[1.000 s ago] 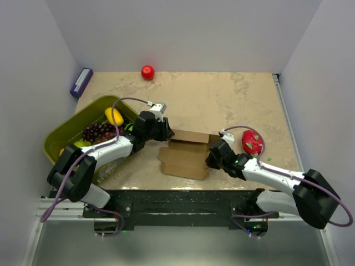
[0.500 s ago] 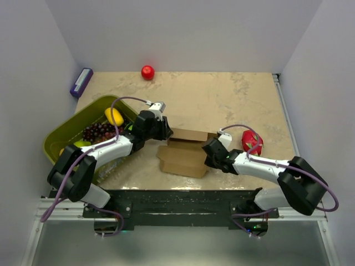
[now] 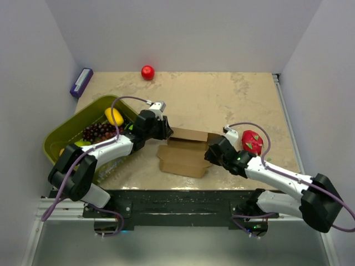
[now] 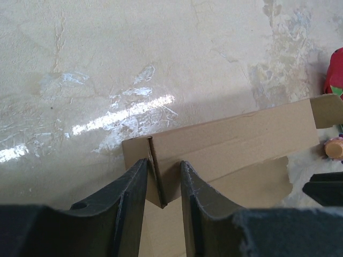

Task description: Fold the paper box

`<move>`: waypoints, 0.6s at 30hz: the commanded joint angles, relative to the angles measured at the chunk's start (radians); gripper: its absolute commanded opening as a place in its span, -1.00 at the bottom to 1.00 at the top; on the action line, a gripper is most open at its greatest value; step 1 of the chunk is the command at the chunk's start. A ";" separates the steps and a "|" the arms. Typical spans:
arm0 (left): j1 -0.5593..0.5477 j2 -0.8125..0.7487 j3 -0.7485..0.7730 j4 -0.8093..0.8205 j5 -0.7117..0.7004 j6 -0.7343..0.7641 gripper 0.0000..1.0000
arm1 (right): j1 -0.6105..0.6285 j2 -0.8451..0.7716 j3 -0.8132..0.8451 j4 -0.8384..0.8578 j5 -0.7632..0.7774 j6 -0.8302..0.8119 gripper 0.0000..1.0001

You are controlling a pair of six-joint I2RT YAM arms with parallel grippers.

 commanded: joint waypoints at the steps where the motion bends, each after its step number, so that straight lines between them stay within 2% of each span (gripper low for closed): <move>1: -0.004 0.025 0.009 -0.070 0.002 0.033 -0.30 | -0.054 -0.030 0.052 -0.020 0.021 -0.068 -0.23; 6: -0.002 0.025 0.015 -0.073 0.004 0.035 -0.30 | -0.151 0.045 0.056 0.053 -0.015 -0.119 -0.72; 7: -0.002 0.023 0.015 -0.073 0.005 0.035 -0.30 | -0.166 0.059 0.059 0.063 -0.016 -0.130 -0.76; 9: -0.002 0.023 0.015 -0.073 0.007 0.035 -0.30 | -0.180 0.097 0.067 0.107 -0.021 -0.144 -0.83; 18: -0.002 0.020 0.017 -0.078 0.010 0.038 -0.31 | -0.211 0.249 0.128 0.257 -0.073 -0.203 -0.90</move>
